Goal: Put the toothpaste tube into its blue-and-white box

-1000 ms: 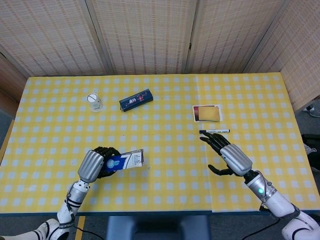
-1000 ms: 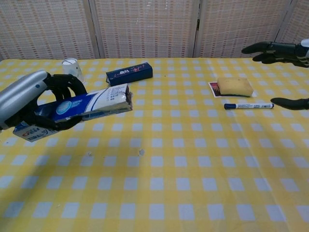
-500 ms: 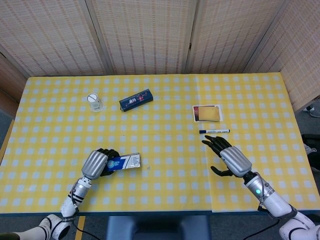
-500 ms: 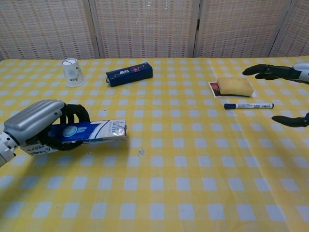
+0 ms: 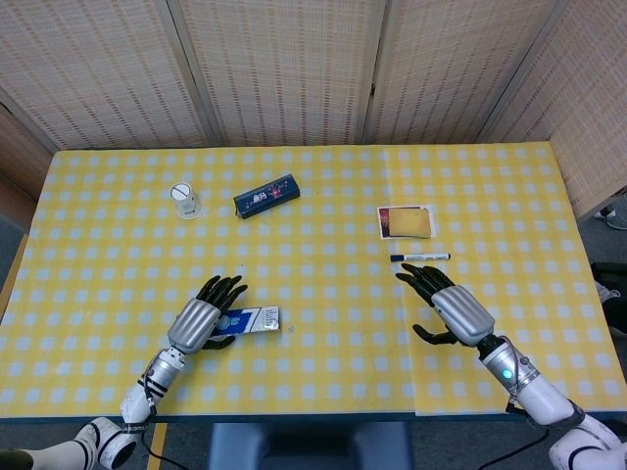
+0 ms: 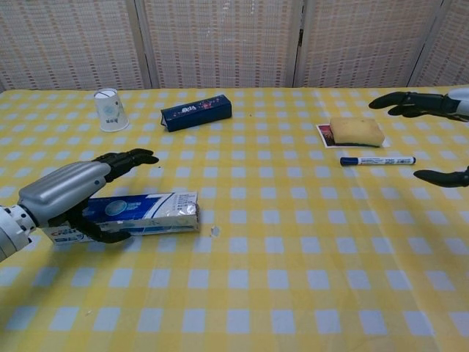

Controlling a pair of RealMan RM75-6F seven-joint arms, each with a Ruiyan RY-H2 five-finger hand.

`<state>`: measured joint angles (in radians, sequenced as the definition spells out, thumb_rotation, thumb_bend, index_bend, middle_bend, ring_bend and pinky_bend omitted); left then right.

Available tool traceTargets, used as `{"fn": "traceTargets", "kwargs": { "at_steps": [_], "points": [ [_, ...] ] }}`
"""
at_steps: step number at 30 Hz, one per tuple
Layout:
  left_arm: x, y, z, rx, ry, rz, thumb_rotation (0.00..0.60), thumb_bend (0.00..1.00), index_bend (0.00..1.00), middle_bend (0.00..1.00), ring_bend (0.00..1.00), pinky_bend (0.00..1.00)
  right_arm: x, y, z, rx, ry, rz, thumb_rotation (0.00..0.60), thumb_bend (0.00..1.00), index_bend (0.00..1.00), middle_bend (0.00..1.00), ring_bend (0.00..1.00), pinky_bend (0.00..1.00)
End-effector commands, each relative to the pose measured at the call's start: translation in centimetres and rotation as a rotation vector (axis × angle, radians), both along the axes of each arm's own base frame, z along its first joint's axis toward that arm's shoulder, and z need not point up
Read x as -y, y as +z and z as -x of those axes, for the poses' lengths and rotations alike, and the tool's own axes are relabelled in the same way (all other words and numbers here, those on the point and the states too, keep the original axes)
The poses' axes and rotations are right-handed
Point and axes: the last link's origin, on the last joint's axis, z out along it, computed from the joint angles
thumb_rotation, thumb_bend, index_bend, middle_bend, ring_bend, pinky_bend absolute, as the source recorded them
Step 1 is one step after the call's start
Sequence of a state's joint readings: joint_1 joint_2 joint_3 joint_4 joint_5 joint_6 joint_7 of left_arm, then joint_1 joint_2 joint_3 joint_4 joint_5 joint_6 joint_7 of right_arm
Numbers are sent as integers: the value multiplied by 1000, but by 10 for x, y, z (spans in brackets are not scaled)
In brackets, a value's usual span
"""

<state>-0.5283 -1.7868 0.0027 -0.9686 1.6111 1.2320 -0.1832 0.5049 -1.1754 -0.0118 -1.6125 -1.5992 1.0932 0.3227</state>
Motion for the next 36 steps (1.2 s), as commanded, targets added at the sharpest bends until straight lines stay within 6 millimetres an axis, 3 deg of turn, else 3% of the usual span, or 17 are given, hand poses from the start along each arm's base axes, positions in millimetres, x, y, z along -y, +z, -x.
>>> {"fn": "traceTargets", "kwargs": {
  "at_steps": [1, 4, 7, 12, 16, 20, 23, 36],
  "points": [
    [1, 18, -11, 24, -18, -4, 600, 193, 0, 0, 0, 0, -1, 4, -2, 6, 2, 5, 600, 407, 0, 0, 0, 0],
    [6, 39, -18, 19, -61, -35, 600, 178, 0, 0, 0, 0, -5, 11, -1, -12, -12, -10, 600, 408, 0, 0, 0, 0],
    [5, 74, -12, -60, -68, -120, 600, 160, 0, 0, 0, 0, -9, 25, 3, -64, -31, -13, 600, 408, 0, 0, 0, 0],
    [22, 143, 16, -123, 126, -154, 600, 151, 0, 0, 0, 0, -24, 51, 19, -237, -47, 89, 600, 408, 0, 0, 0, 0],
    [54, 176, 43, -127, 223, -240, 600, 152, 11, 0, 0, 0, -41, 58, 34, -301, -79, 225, 600, 407, 0, 0, 0, 0],
    [90, 187, 75, -142, 304, -328, 600, 151, 31, 0, 0, 0, -59, 55, 54, -352, -106, 308, 600, 408, 0, 0, 0, 0],
    [103, 191, 79, -207, 330, -325, 600, 152, 29, 0, 0, 0, -69, 52, 66, -379, -123, 323, 600, 408, 0, 0, 0, 0],
    [107, 190, 72, -195, 330, -296, 600, 151, 16, 0, 0, 0, -71, 56, 66, -361, -117, 317, 600, 407, 0, 0, 0, 0]
  ]
}}
